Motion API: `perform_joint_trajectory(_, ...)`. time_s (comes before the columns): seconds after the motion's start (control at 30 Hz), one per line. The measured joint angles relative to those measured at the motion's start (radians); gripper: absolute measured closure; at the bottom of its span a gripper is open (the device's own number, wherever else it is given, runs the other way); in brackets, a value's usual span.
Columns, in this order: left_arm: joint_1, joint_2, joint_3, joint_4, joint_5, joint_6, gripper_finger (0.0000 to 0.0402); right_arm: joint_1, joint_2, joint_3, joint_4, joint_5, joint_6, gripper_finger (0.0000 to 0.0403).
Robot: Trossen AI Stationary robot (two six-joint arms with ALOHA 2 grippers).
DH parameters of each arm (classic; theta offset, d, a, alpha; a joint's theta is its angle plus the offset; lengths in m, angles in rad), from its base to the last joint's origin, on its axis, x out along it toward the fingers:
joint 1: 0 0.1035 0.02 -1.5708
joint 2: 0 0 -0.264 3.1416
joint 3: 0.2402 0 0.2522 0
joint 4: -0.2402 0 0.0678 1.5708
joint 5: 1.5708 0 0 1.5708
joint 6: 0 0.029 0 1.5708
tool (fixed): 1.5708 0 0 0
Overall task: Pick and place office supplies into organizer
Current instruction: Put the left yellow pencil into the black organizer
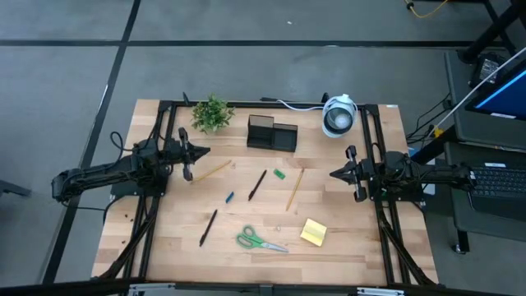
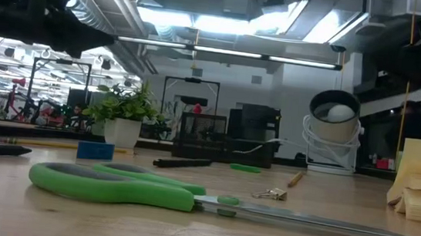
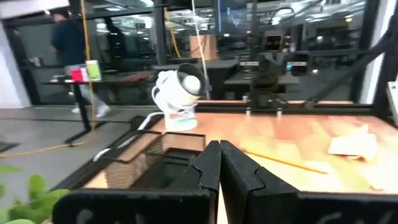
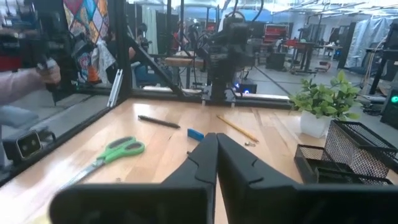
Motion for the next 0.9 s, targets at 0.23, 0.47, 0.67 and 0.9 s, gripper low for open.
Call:
perform_joint_trajectory(0.23, 0.000, 0.014, 0.000, -0.025, 0.012, -0.025, 0.0400, 0.000, 0.014, 0.102, -0.085, 0.049, 0.003, 0.0398)
perform_joint_trajectory(0.47, 0.000, 0.072, 0.031, -0.114, 0.038, -0.095, 0.0400, 0.000, 0.136, 0.127, -0.111, 0.099, 0.004, 0.0399)
perform_joint_trajectory(0.67, 0.000, 0.175, 0.128, -0.229, -0.015, -0.112, 0.0400, 0.000, 0.246, 0.127, -0.052, 0.153, 0.002, 0.0391)
perform_joint_trajectory(0.9, -0.035, 0.330, 0.260, -0.328, -0.018, -0.183, 0.0400, 0.000, 0.282, 0.127, 0.031, 0.153, -0.053, 0.0382)
